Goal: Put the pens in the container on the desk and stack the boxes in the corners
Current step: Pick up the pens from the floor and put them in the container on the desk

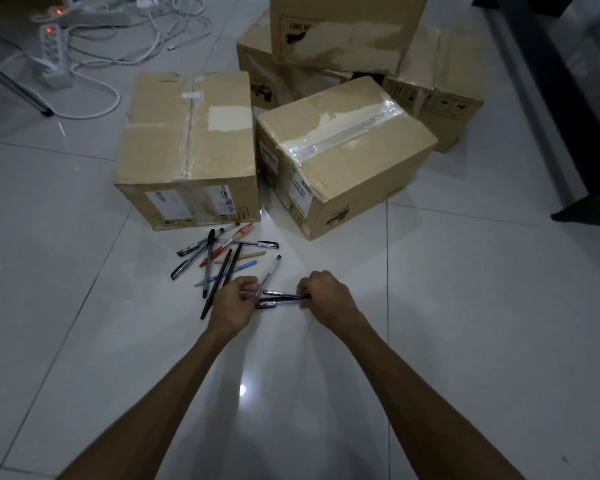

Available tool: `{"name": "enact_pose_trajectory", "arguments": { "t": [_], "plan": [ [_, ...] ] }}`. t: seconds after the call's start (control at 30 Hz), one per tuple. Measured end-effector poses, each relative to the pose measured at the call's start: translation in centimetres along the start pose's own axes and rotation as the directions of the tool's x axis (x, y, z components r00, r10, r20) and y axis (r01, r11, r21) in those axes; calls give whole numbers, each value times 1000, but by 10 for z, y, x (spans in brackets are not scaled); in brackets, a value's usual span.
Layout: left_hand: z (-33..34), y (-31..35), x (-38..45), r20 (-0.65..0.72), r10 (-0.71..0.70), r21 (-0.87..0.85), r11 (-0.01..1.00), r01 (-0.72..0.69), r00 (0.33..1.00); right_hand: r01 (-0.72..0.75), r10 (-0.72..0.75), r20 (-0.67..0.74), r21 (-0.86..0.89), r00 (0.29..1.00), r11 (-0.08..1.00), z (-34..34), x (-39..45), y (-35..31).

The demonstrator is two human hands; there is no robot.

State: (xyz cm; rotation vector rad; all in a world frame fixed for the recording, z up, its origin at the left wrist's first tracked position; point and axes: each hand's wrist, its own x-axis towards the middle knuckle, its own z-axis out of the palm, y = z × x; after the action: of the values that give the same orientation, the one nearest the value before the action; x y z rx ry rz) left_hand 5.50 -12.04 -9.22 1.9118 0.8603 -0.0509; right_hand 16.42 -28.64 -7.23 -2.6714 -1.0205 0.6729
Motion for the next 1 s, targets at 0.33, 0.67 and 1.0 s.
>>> {"name": "enact_pose_trajectory", "arguments": {
  "t": [0.33,0.67,1.0],
  "plan": [
    [15,12,5,-70,36,45,998,-33,997,-14,14,4,-106,1000,994,-1,-4,3],
    [31,19,-7,-70,-62,-157,986,50,996,-55,52,-29,-136,998,989,0,-19,15],
    [42,65,-18,115,-99,-413,900,138,988,-326,371,149,816,917,477,-29,-28,24]
  ]
}}
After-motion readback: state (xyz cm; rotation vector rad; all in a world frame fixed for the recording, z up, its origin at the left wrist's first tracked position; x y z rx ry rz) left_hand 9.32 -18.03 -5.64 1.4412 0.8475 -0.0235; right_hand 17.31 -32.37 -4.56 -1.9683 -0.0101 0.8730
